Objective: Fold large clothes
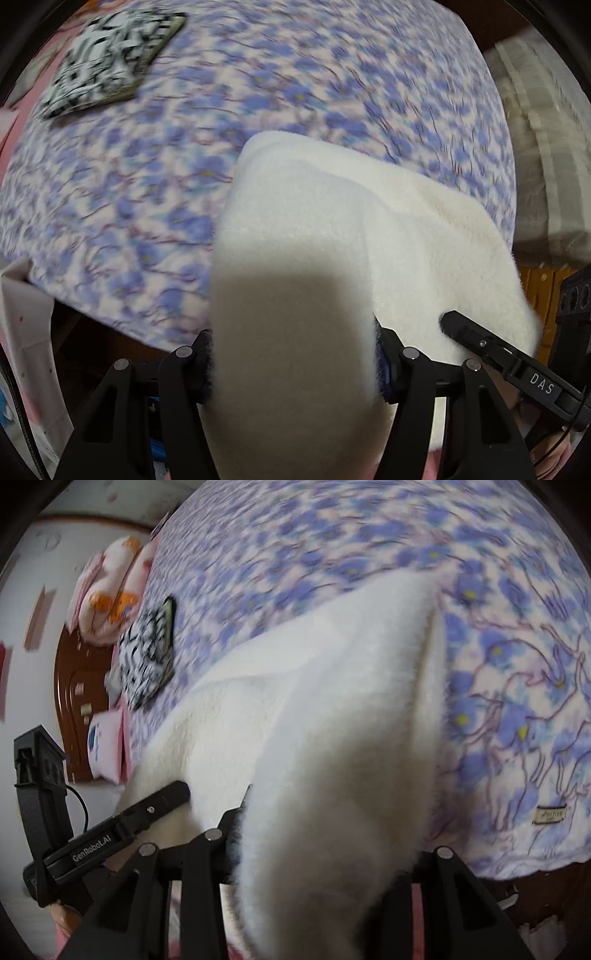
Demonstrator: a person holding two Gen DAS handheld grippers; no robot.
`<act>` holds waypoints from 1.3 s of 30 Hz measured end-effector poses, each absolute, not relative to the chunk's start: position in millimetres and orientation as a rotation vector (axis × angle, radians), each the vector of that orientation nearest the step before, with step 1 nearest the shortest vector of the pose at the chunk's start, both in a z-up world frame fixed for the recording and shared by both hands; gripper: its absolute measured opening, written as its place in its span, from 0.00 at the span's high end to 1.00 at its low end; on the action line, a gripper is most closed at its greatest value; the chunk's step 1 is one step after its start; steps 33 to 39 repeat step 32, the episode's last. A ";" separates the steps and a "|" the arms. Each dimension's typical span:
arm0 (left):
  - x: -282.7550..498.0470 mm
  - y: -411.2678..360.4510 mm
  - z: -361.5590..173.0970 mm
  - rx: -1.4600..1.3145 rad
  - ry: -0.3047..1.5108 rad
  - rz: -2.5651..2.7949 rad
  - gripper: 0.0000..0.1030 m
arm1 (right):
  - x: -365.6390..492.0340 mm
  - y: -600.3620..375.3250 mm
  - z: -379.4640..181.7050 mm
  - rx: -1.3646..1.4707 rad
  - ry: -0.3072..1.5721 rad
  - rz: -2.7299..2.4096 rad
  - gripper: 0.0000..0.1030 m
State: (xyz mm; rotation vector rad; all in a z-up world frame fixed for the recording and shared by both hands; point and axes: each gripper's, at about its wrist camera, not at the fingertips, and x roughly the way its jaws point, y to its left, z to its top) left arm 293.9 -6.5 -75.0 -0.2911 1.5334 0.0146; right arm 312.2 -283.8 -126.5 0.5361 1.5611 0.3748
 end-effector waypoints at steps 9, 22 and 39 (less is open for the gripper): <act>303.7 195.0 -5.5 -0.320 1.351 -0.015 0.41 | 317.5 -122.0 -51.9 0.400 1.415 0.467 0.63; 417.4 447.9 60.2 -0.229 1.222 -0.008 0.40 | 391.6 115.1 -2.3 0.450 1.340 0.519 0.63; 535.8 532.8 59.7 -0.174 0.971 -0.016 0.40 | 501.1 201.1 6.2 0.419 1.114 0.628 0.63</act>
